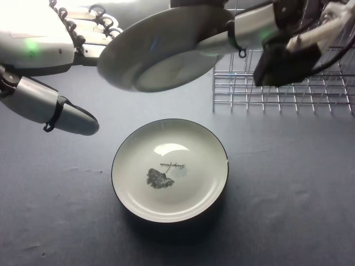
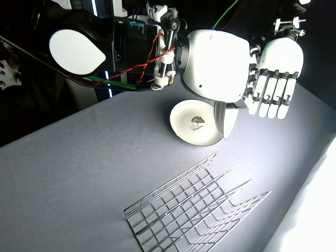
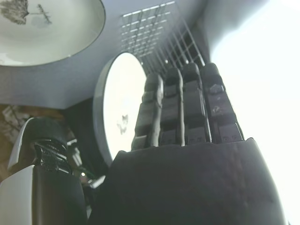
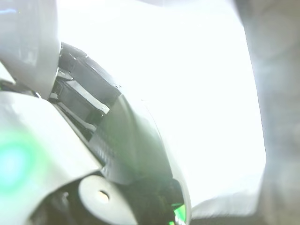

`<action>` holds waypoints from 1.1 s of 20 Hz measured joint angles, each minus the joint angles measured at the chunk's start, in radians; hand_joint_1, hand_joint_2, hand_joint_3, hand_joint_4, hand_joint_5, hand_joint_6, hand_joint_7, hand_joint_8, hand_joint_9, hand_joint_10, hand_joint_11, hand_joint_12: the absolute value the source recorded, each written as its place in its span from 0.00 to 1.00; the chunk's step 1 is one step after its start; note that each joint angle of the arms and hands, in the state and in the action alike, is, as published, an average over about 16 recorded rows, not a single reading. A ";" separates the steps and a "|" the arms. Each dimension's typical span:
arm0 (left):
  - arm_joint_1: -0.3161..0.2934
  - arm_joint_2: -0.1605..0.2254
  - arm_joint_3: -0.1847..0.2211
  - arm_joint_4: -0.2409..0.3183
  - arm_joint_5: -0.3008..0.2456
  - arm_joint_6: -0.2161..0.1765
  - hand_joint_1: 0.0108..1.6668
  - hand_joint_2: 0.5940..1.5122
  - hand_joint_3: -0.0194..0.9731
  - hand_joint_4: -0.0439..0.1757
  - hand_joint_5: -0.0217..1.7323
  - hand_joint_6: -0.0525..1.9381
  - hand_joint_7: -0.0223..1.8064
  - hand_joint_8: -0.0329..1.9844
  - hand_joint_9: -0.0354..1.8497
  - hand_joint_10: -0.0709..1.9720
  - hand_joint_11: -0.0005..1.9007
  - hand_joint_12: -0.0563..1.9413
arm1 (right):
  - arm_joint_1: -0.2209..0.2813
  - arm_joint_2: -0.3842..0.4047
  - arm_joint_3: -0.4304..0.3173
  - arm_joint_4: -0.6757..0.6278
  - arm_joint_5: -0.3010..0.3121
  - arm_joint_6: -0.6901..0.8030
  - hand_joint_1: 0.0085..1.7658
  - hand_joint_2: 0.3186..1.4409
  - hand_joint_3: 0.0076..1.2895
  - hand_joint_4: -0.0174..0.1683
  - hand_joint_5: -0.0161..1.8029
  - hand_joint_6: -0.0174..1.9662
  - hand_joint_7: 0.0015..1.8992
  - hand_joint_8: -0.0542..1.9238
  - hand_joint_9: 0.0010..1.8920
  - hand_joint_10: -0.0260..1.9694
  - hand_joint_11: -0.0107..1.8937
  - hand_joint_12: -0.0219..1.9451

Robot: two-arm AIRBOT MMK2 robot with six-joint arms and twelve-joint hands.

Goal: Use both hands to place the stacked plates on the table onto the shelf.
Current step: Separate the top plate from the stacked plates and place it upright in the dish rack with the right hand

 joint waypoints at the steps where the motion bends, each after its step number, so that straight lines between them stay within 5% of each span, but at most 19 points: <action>1: -0.001 0.000 0.000 0.000 -0.002 0.002 0.01 0.54 0.02 0.20 0.09 0.04 0.09 0.02 0.08 0.04 0.02 0.12 | 0.007 0.004 -0.001 0.023 -0.015 0.000 0.76 0.68 0.00 0.05 0.44 0.60 0.47 0.58 0.47 0.63 0.43 0.71; 10: -0.001 -0.002 0.015 0.004 0.010 0.031 0.01 0.54 0.02 0.20 0.08 0.04 0.08 0.02 0.07 0.04 0.02 0.09 | 0.038 0.032 0.007 0.135 -0.107 0.002 0.77 0.69 0.00 0.05 0.44 0.60 0.48 0.56 0.48 0.62 0.44 0.70; 22: -0.003 -0.009 0.037 0.022 0.076 0.094 0.01 0.54 0.02 0.20 0.09 0.04 0.09 0.02 0.07 0.04 0.02 0.09 | 0.040 0.019 0.063 0.162 -0.129 0.013 0.77 0.69 0.00 0.05 0.44 0.60 0.48 0.56 0.48 0.62 0.45 0.69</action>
